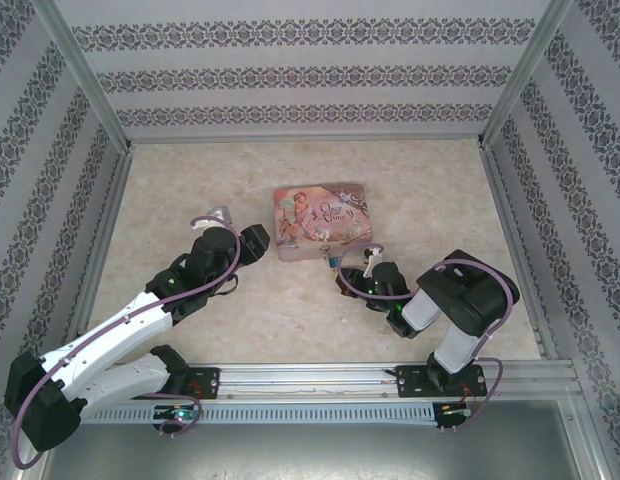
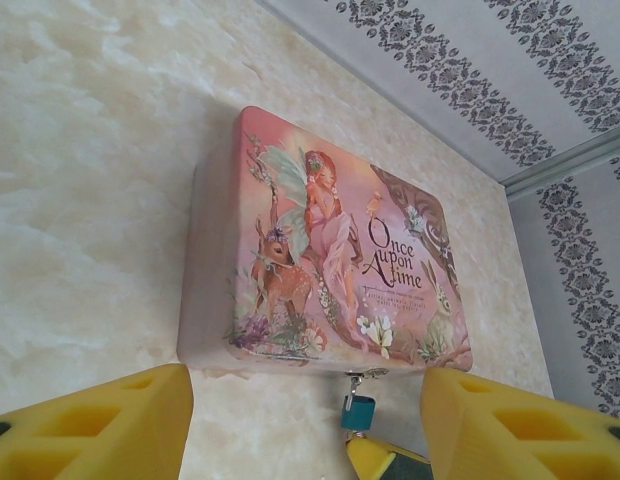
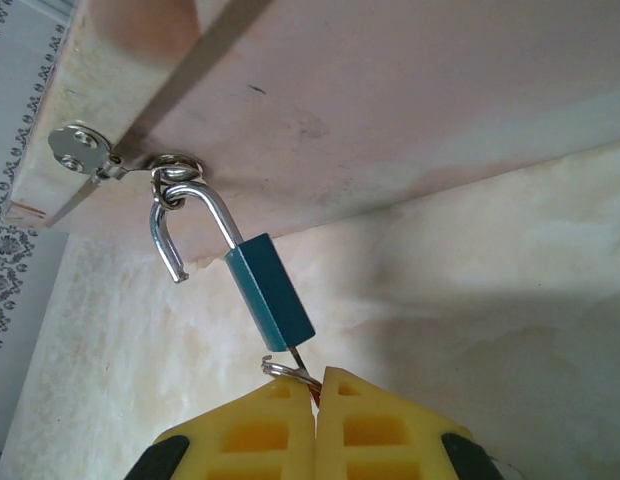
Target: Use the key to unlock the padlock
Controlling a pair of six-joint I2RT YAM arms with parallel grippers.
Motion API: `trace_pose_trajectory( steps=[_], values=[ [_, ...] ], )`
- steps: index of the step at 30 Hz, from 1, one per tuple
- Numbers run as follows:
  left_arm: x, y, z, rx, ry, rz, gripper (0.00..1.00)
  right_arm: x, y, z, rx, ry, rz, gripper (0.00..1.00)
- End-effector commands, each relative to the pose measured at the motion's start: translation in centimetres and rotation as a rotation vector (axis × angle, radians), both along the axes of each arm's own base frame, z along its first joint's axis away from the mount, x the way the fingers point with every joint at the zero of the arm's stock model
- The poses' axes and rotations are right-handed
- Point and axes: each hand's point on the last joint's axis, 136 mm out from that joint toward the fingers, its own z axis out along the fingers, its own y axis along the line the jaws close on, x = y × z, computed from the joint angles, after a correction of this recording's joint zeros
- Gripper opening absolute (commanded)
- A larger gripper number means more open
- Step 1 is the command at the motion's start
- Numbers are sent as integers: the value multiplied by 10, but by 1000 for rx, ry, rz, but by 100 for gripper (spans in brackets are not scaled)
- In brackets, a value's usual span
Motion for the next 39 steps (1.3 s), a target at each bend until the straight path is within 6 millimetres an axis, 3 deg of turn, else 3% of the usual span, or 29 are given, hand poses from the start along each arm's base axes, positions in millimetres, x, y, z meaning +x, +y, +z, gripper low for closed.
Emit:
trace_pose_trajectory(
  steps=[1, 6, 14, 26, 39],
  values=[
    [2, 9, 2, 27, -1, 23, 61, 4, -3, -1, 9, 8, -14, 0],
    [2, 10, 3, 27, -2, 27, 62, 3, -7, -2, 2, 11, -32, 0],
    [3, 12, 4, 33, -4, 32, 62, 3, -8, -1, -5, 8, -32, 16],
    [4, 19, 7, 49, -10, 42, 64, 2, -18, 15, -63, -43, -43, 30],
    [14, 17, 3, 14, 11, 15, 67, 8, -27, 51, -89, -136, -59, 65]
  ],
)
